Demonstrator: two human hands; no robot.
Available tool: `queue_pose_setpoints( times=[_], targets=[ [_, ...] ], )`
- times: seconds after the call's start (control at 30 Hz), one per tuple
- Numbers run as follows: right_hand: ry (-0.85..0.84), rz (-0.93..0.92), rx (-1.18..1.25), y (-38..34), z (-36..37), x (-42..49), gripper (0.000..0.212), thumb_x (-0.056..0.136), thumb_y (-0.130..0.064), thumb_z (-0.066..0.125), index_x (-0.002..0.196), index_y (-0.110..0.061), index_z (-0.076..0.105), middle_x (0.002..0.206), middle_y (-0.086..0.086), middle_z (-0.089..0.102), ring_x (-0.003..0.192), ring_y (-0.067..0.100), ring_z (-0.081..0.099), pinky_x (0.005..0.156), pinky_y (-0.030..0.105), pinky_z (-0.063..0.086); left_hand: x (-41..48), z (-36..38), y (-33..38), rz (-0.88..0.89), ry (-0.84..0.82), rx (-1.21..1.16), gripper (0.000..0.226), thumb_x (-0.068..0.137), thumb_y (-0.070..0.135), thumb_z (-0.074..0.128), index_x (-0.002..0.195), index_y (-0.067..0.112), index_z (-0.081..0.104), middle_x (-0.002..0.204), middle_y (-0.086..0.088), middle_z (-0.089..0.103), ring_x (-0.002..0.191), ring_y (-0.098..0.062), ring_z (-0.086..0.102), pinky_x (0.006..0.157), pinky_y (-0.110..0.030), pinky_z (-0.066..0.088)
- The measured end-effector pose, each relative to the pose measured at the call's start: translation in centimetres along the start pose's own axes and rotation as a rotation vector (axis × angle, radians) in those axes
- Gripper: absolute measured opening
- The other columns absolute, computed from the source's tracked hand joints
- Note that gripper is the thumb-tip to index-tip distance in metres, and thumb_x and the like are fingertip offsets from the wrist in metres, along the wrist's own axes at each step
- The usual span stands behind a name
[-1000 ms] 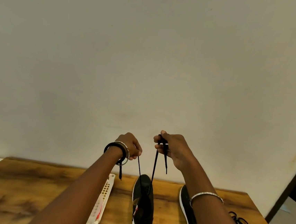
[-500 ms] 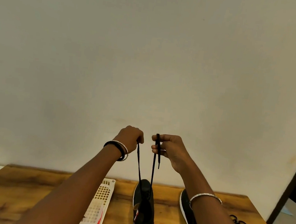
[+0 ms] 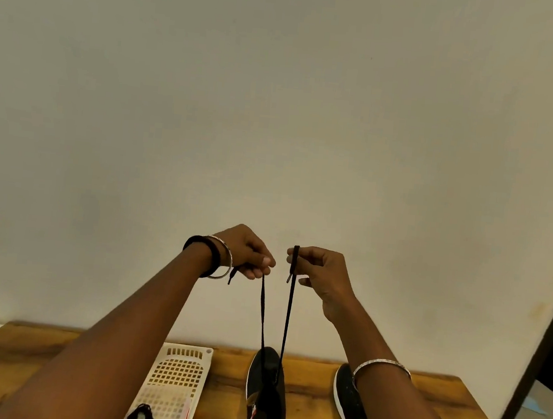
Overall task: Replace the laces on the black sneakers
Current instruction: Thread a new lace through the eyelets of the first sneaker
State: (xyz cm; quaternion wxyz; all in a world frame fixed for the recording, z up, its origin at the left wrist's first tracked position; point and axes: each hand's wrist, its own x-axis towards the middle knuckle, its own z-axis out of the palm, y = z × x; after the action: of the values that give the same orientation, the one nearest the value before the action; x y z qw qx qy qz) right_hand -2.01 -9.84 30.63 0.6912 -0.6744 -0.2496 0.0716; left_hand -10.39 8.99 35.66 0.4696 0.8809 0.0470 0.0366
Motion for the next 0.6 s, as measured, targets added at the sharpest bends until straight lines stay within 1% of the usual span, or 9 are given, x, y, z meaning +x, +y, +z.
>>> queue_pose_setpoints(
  times=[0.07,0.13,0.23,0.3,0.4,0.5,0.57,0.6],
  targets=[
    [0.017,-0.030,0.003,-0.2,0.1,-0.1,0.011,0.087,-0.018,0.077,0.098,-0.019,0.078,0.090,0.002,0.078,0.082,0.012,0.069,0.069,0.025,0.048,-0.2,0.3,0.4,0.012,0.032,-0.202,0.018,0.095,0.009,0.065,0.107,-0.002,0.072,0.100,-0.017,0.075,0.086,-0.022,0.074,0.077,-0.028,0.060],
    [0.033,-0.063,0.019,-0.5,0.1,-0.2,0.013,0.085,-0.017,0.079,0.098,-0.019,0.077,0.090,0.003,0.078,0.085,0.009,0.070,0.073,0.025,0.048,-0.2,0.7,1.0,0.004,0.056,-0.397,0.019,0.097,0.005,0.061,0.110,-0.005,0.068,0.105,-0.021,0.074,0.092,-0.026,0.073,0.083,-0.034,0.061],
    [0.030,-0.120,0.034,-1.0,0.0,-0.1,0.017,0.087,-0.018,0.078,0.103,-0.019,0.075,0.090,0.003,0.078,0.090,0.015,0.071,0.078,0.028,0.052,-0.2,0.9,1.7,-0.065,0.079,-0.584,0.023,0.098,-0.001,0.050,0.114,-0.007,0.065,0.110,-0.024,0.071,0.099,-0.029,0.072,0.087,-0.040,0.060],
    [0.016,-0.152,0.052,-1.5,0.1,0.0,0.016,0.088,-0.016,0.076,0.104,-0.017,0.075,0.092,0.004,0.078,0.089,0.022,0.072,0.081,0.032,0.055,-0.2,0.8,1.6,-0.061,0.078,-0.565,0.024,0.098,-0.002,0.049,0.116,-0.003,0.065,0.111,-0.018,0.073,0.104,-0.026,0.072,0.089,-0.040,0.059],
    [0.015,-0.189,0.053,-1.9,0.4,0.3,0.011,0.090,-0.012,0.073,0.102,-0.013,0.075,0.094,0.007,0.078,0.090,0.030,0.073,0.083,0.035,0.058,-0.1,0.9,1.3,0.006,0.125,-0.462,0.022,0.094,0.001,0.063,0.115,-0.004,0.067,0.108,-0.014,0.074,0.100,-0.022,0.073,0.085,-0.034,0.060],
    [0.008,-0.219,0.055,-1.9,0.7,0.5,0.011,0.093,-0.006,0.069,0.102,-0.009,0.074,0.096,0.007,0.078,0.088,0.031,0.073,0.081,0.033,0.057,0.3,1.2,1.2,0.012,0.241,-0.451,0.020,0.095,0.006,0.064,0.108,-0.009,0.069,0.099,-0.019,0.074,0.087,-0.023,0.074,0.076,-0.029,0.062],
    [0.009,-0.229,0.053,-2.0,0.8,0.5,0.012,0.093,-0.005,0.068,0.104,-0.009,0.072,0.095,0.006,0.078,0.086,0.028,0.074,0.078,0.031,0.056,0.5,1.3,1.0,0.029,0.309,-0.380,0.023,0.098,0.017,0.063,0.106,-0.003,0.072,0.091,-0.017,0.074,0.074,-0.020,0.072,0.069,-0.027,0.061],
    [0.014,-0.230,0.053,-2.2,0.9,0.4,0.014,0.093,-0.005,0.068,0.106,-0.010,0.069,0.095,0.005,0.078,0.085,0.026,0.074,0.078,0.030,0.057,0.6,1.3,0.8,0.042,0.339,-0.301,0.025,0.098,0.024,0.062,0.103,0.003,0.074,0.087,-0.013,0.073,0.069,-0.018,0.069,0.065,-0.025,0.060]
  ],
)
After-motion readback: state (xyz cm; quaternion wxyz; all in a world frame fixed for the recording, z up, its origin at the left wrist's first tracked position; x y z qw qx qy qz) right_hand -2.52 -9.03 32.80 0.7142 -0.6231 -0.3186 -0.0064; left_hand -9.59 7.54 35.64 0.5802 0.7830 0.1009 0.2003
